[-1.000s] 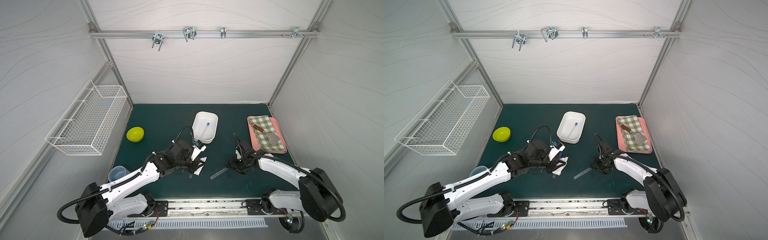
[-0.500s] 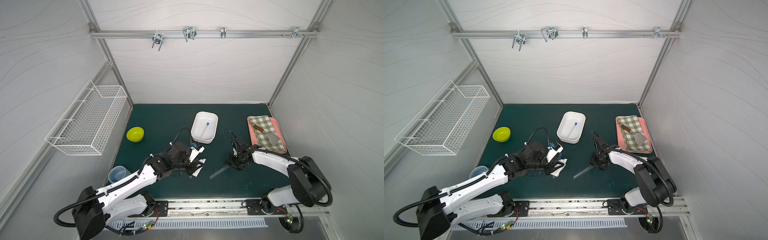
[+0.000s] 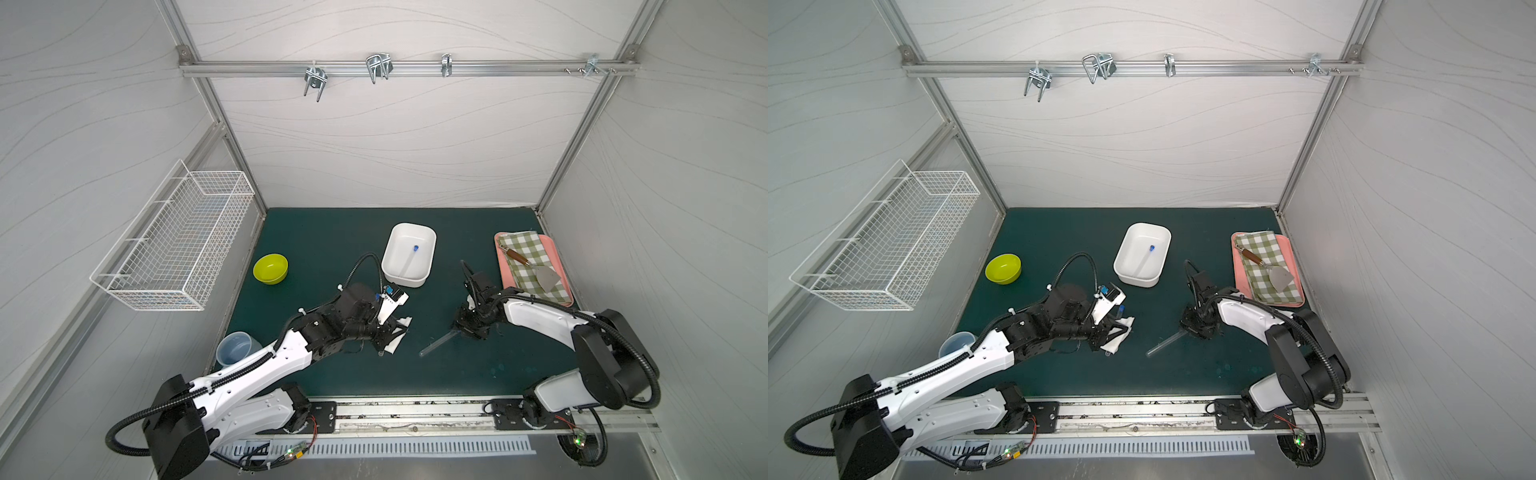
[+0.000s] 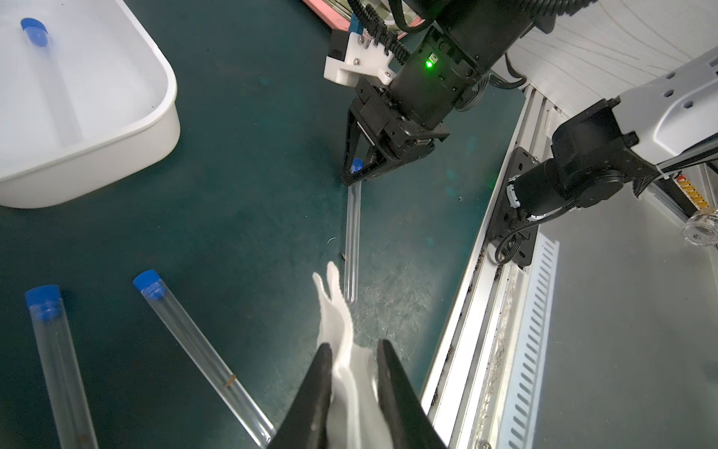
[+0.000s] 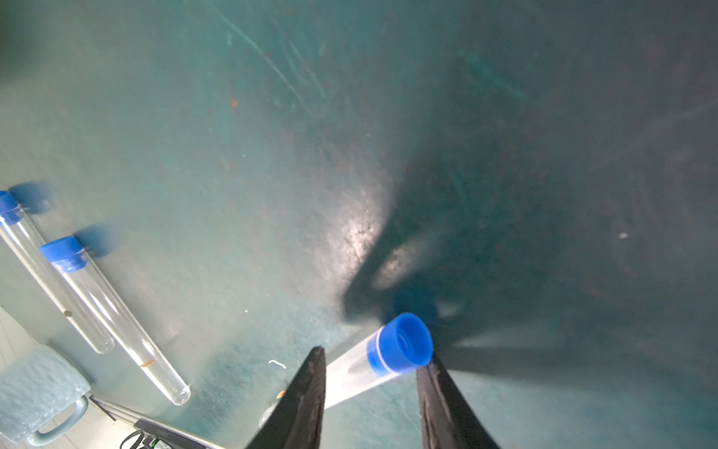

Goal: Wipe the exteriors of test tubes
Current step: Pick up the test tube at the center of the board.

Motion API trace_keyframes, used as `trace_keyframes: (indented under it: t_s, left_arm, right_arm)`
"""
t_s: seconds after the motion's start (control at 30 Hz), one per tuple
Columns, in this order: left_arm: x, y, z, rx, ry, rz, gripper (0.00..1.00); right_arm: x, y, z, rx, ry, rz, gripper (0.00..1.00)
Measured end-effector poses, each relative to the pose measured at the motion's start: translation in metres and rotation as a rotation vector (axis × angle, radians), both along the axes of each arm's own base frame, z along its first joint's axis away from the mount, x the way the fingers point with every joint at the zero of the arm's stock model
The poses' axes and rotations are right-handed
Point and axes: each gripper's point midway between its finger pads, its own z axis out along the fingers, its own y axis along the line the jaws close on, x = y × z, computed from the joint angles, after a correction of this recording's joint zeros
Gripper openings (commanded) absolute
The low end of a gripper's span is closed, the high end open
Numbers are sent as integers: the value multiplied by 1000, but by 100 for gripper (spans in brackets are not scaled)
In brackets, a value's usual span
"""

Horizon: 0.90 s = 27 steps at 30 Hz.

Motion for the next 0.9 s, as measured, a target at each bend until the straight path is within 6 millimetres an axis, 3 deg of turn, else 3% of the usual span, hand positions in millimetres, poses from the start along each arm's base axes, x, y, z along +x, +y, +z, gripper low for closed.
trace_keyframes:
  t_s: [0.9]
  left_arm:
    - [0,0,-1,3,-4,-4,23]
  right_arm:
    - [-20,-17,0,30,56,-36,41]
